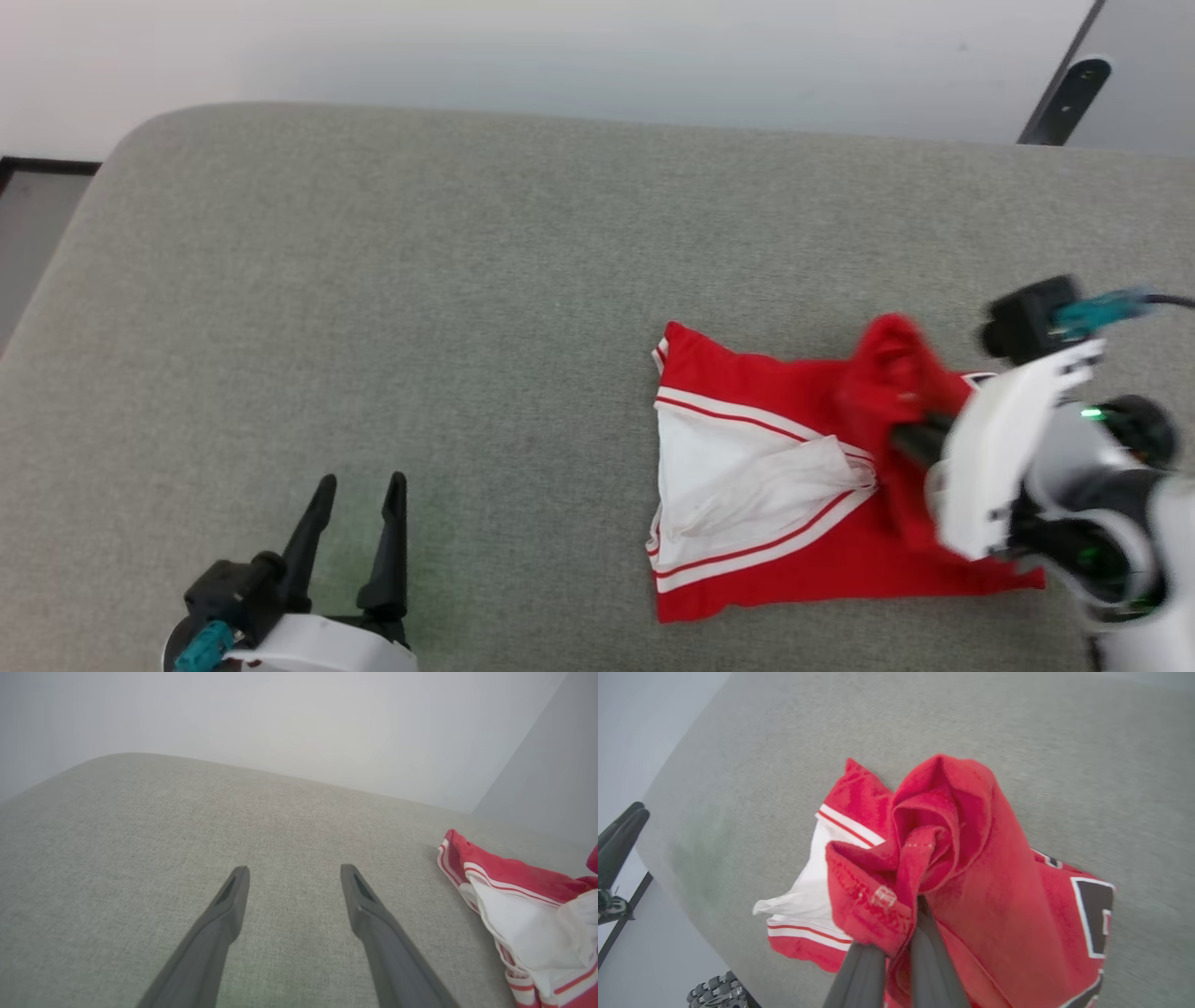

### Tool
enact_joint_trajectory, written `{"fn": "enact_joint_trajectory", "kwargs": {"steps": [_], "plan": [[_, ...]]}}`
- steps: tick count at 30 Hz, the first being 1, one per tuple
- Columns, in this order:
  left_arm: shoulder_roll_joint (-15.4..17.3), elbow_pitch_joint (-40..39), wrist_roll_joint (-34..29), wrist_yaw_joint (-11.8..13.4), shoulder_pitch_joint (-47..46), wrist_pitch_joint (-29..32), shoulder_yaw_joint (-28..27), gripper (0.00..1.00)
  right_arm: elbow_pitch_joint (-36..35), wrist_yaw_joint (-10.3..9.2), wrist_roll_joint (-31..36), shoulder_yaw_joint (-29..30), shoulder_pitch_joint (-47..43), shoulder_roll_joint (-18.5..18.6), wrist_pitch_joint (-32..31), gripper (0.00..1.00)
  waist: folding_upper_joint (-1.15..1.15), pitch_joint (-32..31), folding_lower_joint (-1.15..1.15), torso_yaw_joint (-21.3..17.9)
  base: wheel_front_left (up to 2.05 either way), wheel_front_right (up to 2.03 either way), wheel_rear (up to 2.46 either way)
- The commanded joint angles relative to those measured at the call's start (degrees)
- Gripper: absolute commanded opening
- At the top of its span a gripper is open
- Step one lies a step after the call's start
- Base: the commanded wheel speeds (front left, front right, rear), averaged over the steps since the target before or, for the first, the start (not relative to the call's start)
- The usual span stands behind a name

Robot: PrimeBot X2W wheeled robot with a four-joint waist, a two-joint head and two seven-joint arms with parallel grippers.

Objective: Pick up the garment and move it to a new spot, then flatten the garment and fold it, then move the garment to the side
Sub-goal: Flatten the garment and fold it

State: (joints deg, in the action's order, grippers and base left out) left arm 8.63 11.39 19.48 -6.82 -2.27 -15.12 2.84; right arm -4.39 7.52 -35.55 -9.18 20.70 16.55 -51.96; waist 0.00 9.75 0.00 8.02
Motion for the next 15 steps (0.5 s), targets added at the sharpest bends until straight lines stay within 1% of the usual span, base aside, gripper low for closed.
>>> {"fn": "enact_joint_trajectory", "kwargs": {"steps": [1, 6, 10, 15], "plan": [[-0.17, 0.09, -0.44, -0.35, -0.10, 0.03, 0.10, 1.00, 0.09, -0.07, -0.26, -1.52, 0.50, -0.70, -0.13, 0.00, 0.00, 0.27, 0.00, 0.82, 0.00, 0.00, 0.00], [-0.64, 0.82, -0.33, -0.54, -1.42, 0.03, 1.04, 1.00, 3.35, -0.07, 0.24, -7.57, 3.00, -3.12, 1.28, 0.00, 0.00, 0.97, 0.00, 2.75, 0.00, 0.00, 0.00], [-0.98, 1.37, -0.09, -0.68, -2.53, 0.03, 1.62, 1.00, 6.85, -0.07, 0.92, -10.23, 4.90, -4.13, 3.65, 0.00, 0.00, 1.55, 0.00, 4.08, 0.00, 0.00, 0.00], [-1.37, 1.68, 0.08, -0.66, -3.48, 0.03, 1.66, 1.00, 11.20, -0.07, 0.88, -12.64, 6.80, -5.19, 6.08, 0.00, 0.00, 2.28, 0.00, 4.67, 0.00, 0.00, 0.00]]}}
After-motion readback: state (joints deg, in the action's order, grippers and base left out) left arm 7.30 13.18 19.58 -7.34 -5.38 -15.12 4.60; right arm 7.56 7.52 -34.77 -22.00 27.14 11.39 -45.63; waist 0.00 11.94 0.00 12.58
